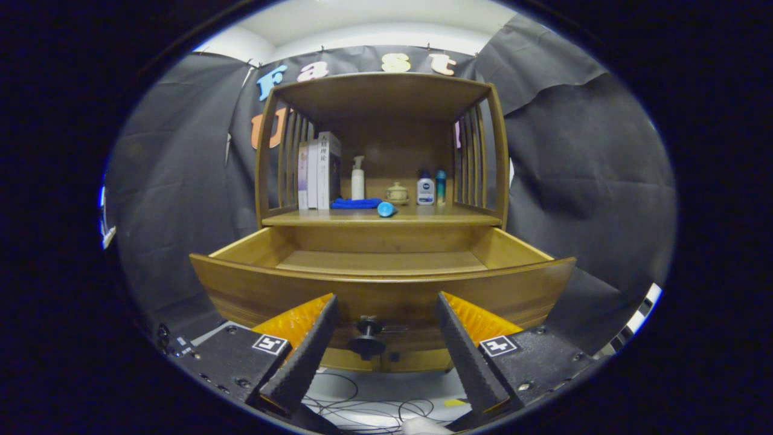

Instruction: Pull open the drawer, take out the items inside it, and place them on the countertop above the cabinet.

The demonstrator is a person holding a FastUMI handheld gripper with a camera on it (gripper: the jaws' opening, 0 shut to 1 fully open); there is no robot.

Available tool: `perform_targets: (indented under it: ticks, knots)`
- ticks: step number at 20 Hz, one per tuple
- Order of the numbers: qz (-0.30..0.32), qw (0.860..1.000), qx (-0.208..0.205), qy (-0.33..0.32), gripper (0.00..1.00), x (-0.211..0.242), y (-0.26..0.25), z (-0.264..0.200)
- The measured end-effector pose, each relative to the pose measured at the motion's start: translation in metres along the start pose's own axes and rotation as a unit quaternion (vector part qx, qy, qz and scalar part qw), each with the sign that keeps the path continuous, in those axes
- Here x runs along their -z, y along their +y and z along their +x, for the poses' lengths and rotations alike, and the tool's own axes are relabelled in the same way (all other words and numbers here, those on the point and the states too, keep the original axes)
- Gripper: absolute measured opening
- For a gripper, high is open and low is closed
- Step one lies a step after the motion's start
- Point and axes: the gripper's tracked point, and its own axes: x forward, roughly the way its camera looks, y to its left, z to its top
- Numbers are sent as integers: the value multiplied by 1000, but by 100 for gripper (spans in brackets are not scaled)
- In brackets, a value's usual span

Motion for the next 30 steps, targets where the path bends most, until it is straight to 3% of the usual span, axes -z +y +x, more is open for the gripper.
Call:
perform_targets:
  ticks: [10,17,30]
  knots:
    - [-18,1000,14,-1,100,7,1,26]
    - [-17,1000,2,-1,99,3,2,46]
    - [3,1000,0,-9,98,-25,9,109]
